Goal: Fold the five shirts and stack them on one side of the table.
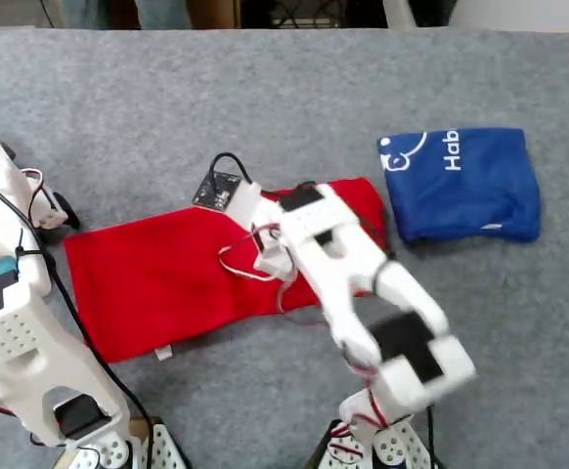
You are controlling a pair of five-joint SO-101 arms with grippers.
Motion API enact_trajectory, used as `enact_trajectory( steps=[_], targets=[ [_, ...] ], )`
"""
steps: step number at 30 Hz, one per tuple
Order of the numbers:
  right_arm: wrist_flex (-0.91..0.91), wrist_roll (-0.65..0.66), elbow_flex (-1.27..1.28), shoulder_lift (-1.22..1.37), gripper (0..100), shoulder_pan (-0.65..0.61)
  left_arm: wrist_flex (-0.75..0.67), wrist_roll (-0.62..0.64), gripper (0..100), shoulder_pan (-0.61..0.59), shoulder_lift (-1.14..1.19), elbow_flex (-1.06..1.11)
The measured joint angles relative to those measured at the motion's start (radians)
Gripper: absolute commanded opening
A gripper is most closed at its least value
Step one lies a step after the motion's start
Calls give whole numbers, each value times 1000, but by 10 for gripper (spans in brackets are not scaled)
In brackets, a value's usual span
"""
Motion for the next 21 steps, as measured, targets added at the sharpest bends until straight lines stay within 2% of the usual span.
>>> enact_trajectory(
  steps=[7, 14, 17, 21],
  targets=[
    [206, -2, -247, 92, 22, 0, 0, 0, 224, -6, 0, 0],
    [443, 3, -428, -6, 22, 14, 0, 0, 224, -6, 0, 0],
    [555, 48, -436, -37, 22, 18, 0, 0, 224, -6, 0, 0],
    [580, 55, -336, -38, 22, 18, 0, 0, 224, -6, 0, 0]
  ],
)
